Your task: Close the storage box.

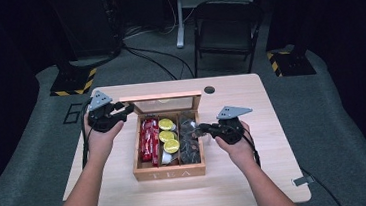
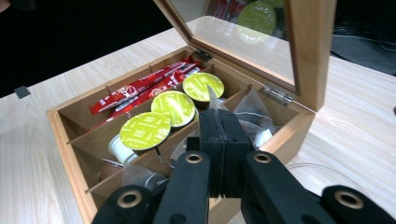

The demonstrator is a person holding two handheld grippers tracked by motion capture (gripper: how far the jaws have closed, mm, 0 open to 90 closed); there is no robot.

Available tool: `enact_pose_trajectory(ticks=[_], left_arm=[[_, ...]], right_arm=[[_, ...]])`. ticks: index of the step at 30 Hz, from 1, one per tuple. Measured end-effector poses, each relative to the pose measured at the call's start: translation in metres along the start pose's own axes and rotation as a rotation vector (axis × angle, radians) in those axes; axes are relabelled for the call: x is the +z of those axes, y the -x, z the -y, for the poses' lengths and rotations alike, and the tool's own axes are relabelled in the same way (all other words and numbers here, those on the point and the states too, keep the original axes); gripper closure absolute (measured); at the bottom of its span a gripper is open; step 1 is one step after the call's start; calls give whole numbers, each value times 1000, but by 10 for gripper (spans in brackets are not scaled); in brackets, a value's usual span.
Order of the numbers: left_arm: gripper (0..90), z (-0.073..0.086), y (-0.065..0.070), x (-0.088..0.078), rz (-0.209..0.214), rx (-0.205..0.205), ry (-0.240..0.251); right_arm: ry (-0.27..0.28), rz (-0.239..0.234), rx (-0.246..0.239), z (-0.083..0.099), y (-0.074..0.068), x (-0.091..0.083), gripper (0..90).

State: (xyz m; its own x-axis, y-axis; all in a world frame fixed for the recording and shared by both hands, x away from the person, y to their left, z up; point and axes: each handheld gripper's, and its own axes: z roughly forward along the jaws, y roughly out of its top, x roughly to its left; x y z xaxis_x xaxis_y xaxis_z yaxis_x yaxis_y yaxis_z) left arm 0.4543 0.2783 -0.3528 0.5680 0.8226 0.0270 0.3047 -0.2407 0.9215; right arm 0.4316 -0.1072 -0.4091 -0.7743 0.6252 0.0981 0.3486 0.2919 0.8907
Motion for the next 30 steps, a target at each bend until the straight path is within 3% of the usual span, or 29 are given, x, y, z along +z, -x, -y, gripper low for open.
enact_pose_trajectory(ticks=[30], left_arm=[[611, 0, 0, 0, 0, 0, -1]], right_arm=[[24, 143, 43, 6, 34, -29, 900]])
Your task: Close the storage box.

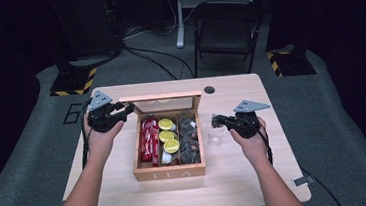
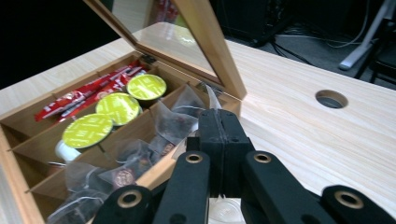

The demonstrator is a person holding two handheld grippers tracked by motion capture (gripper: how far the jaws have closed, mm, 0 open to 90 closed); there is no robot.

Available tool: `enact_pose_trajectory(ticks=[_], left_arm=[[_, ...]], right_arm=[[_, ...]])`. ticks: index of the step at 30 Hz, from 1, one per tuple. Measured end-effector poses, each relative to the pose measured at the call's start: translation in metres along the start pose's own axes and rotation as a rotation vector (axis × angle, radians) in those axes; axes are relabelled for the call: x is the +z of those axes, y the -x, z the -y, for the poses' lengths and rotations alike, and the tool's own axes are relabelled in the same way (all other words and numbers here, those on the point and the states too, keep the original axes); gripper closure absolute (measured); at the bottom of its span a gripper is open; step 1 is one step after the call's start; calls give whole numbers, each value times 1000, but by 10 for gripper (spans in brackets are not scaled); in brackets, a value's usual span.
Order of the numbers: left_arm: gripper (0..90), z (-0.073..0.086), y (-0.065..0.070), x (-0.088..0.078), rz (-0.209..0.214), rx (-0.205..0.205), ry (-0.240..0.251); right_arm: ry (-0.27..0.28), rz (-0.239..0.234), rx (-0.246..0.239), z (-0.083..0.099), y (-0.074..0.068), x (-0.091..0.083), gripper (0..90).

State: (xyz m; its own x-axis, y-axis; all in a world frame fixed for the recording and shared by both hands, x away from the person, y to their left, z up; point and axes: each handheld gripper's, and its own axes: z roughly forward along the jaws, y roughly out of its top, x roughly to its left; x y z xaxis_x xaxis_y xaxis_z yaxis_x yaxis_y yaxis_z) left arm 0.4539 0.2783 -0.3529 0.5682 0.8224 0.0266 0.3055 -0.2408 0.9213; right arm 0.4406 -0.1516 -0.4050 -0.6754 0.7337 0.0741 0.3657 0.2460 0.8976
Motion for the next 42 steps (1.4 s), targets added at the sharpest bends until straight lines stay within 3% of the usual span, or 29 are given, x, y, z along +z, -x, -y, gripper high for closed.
enact_pose_trajectory(ticks=[8, 42], left_arm=[[611, 0, 0, 0, 0, 2, -1], [610, 1, 0, -1, 2, 3, 0]], right_arm=[[-9, 19, 18, 5, 6, 1, 900], [-128, 57, -3, 28, 9, 35, 900]])
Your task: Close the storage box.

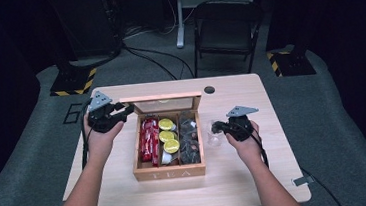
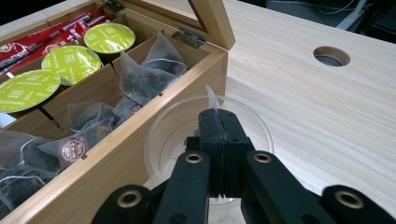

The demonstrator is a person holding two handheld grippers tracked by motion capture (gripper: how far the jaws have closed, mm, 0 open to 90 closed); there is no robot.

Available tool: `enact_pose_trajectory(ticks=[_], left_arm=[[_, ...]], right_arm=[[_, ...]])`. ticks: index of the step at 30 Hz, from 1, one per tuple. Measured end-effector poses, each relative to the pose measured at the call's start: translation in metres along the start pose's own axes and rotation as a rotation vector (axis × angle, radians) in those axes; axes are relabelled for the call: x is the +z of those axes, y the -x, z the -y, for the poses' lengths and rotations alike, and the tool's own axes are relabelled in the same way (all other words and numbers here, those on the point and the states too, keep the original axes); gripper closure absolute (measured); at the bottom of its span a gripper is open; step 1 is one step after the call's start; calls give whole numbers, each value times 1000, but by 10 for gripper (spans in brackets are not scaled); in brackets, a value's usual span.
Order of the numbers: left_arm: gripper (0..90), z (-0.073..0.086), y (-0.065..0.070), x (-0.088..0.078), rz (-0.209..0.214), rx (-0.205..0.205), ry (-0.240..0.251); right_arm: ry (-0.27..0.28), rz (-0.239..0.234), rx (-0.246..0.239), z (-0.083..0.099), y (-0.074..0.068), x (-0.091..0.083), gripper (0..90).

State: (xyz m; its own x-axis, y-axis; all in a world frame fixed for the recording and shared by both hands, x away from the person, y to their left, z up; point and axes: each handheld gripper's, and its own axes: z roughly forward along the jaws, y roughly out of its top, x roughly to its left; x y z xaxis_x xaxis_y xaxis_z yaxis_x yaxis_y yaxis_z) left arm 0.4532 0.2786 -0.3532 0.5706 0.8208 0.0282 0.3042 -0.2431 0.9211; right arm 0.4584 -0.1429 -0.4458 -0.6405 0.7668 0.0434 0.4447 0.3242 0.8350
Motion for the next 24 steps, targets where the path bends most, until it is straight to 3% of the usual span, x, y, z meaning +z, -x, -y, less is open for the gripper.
enact_pose_trajectory(ticks=[13, 24], left_arm=[[609, 0, 0, 0, 4, -2, 2], [609, 1, 0, 0, 3, -1, 3]], right_arm=[[-16, -4, -3, 2, -1, 4, 899], [3, 5, 9, 2, -1, 3, 774]])
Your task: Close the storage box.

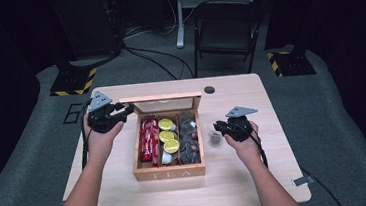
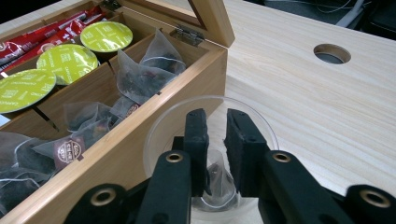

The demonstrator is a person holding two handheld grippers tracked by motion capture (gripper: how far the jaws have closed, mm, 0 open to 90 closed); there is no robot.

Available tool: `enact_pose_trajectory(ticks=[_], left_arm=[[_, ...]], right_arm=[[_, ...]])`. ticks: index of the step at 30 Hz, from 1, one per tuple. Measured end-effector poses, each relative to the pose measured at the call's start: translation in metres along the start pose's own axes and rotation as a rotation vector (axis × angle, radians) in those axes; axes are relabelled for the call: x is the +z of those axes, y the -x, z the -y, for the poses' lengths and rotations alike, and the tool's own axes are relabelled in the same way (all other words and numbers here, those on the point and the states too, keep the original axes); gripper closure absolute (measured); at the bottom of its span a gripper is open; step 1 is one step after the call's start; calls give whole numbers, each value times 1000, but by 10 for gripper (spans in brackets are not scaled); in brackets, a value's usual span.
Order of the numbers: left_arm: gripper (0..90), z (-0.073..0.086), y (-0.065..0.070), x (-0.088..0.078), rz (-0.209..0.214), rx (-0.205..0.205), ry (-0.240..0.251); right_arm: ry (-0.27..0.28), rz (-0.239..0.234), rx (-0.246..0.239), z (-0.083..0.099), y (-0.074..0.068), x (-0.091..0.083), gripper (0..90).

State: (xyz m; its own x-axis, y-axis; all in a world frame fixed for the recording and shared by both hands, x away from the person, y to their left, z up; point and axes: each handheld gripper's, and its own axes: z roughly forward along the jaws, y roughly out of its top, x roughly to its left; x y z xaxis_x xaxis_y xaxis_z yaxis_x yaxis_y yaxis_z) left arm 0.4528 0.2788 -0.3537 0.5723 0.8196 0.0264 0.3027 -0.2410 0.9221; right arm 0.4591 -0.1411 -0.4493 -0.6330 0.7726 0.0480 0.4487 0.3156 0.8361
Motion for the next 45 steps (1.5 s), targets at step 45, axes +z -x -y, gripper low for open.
enact_pose_trajectory(ticks=[45], left_arm=[[592, 6, 7, -14, 24, 21, 10]], right_arm=[[104, -69, -65, -35, -34, -26, 583]])
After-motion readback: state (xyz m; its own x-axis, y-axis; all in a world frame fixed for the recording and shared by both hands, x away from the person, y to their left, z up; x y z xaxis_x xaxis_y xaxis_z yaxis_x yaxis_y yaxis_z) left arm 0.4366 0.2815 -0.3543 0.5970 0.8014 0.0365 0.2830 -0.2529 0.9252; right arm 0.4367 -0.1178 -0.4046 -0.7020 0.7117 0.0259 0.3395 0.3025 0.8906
